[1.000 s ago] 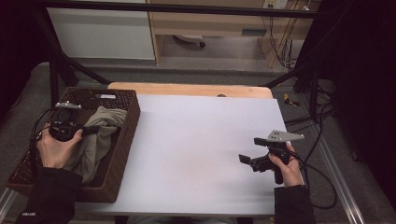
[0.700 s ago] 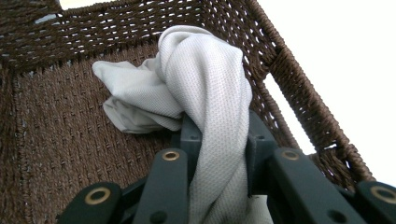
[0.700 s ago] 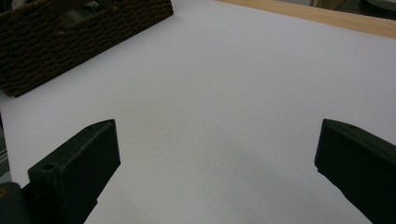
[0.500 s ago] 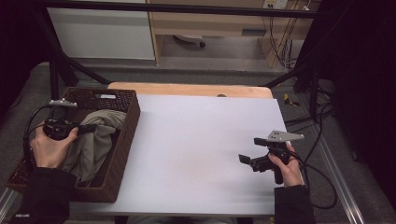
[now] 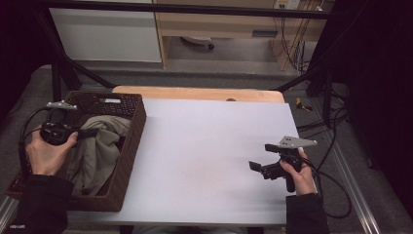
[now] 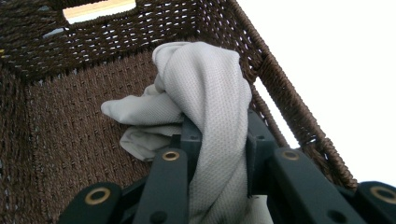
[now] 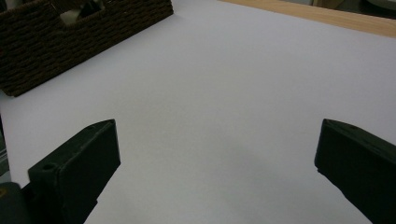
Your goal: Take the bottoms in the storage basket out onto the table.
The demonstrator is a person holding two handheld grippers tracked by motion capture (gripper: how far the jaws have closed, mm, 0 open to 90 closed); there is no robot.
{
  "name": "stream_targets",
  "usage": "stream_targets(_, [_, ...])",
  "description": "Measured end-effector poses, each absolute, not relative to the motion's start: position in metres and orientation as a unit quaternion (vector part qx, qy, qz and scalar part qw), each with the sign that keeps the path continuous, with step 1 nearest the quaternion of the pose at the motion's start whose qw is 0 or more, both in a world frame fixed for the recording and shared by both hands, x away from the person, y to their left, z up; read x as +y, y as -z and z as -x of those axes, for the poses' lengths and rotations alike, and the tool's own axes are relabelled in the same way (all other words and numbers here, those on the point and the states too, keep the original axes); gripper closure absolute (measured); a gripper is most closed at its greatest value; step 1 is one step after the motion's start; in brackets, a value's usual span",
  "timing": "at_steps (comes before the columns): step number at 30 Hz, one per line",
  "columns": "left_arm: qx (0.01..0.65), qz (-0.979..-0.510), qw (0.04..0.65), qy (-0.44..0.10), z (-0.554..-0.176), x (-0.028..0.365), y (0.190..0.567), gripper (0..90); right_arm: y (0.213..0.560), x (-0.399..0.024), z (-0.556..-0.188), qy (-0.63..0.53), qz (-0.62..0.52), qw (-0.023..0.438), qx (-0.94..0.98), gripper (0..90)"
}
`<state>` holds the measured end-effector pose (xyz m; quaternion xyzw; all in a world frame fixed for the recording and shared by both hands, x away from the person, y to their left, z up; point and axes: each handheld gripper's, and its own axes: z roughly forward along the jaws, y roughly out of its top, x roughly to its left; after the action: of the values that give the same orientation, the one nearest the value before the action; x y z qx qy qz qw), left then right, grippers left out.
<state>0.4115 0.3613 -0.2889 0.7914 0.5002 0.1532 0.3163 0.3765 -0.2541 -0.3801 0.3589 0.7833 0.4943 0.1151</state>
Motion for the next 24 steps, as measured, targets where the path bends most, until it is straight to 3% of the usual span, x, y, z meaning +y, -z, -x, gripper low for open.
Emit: stream_targets(24, [0.484,-0.794,0.331,-0.16,-0.401,0.362,0.262,73.4,0.38,-0.254,-0.376,-0.495,-0.359,0.115,0.783,0.7])
